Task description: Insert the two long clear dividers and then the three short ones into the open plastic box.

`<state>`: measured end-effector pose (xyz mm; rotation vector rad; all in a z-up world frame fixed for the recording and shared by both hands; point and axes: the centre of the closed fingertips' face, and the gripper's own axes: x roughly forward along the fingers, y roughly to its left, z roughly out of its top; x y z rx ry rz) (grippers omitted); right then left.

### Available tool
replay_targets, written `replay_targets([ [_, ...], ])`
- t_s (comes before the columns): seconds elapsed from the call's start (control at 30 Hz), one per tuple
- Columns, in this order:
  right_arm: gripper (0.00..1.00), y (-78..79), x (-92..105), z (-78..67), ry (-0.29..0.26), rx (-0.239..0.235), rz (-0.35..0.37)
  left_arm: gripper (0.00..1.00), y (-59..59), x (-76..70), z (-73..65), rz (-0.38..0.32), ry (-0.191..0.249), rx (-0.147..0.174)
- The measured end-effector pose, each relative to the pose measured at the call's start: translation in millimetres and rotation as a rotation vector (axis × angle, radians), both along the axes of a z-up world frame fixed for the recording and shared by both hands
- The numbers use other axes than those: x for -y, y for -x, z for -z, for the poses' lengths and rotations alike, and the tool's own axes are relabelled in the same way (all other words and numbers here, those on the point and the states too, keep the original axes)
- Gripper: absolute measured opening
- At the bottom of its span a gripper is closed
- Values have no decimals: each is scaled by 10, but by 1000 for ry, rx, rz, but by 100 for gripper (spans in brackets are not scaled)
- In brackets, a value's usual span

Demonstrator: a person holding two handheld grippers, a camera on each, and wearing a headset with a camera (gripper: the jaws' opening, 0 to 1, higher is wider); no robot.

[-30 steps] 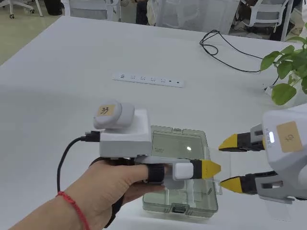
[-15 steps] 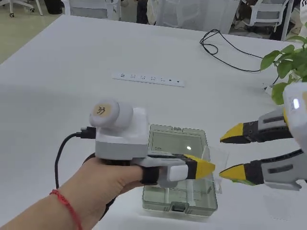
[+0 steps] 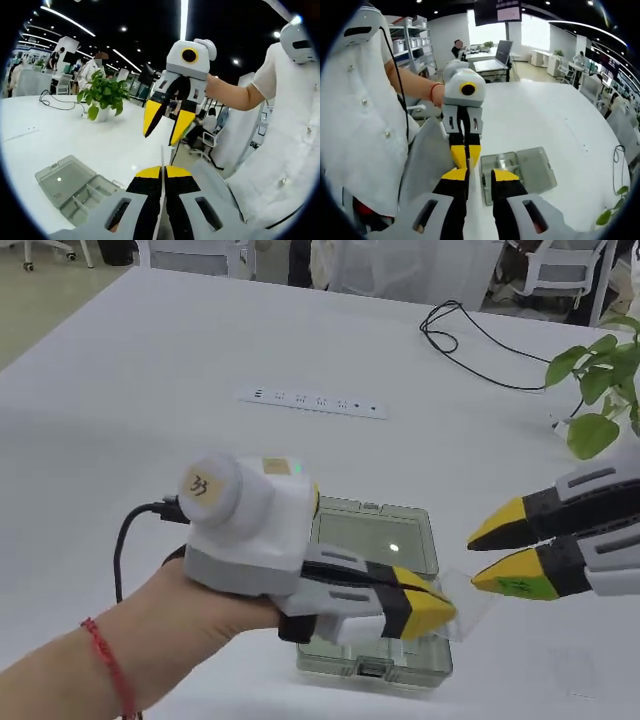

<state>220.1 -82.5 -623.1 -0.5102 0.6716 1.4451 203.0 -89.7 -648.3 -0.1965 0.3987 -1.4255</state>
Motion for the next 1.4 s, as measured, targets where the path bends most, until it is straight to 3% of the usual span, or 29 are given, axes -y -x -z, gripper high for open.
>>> replay_targets([
  [0.37,9,155,-43,58,-2,-77,-73,0,44,-12,-53,26,25,45],
  [0.43,8,196,-52,57,-11,-109,-84,0,57,-11,-65,32,30,51],
  [0.6,6,230,-39,78,-7,-129,-102,0,100,-2,-106,48,50,59],
  [1.0,3,311,-49,103,-6,-128,-138,0,144,-4,-83,63,37,97],
  [1.4,3,307,-88,106,-10,-112,-139,0,143,-50,-64,56,19,113],
])
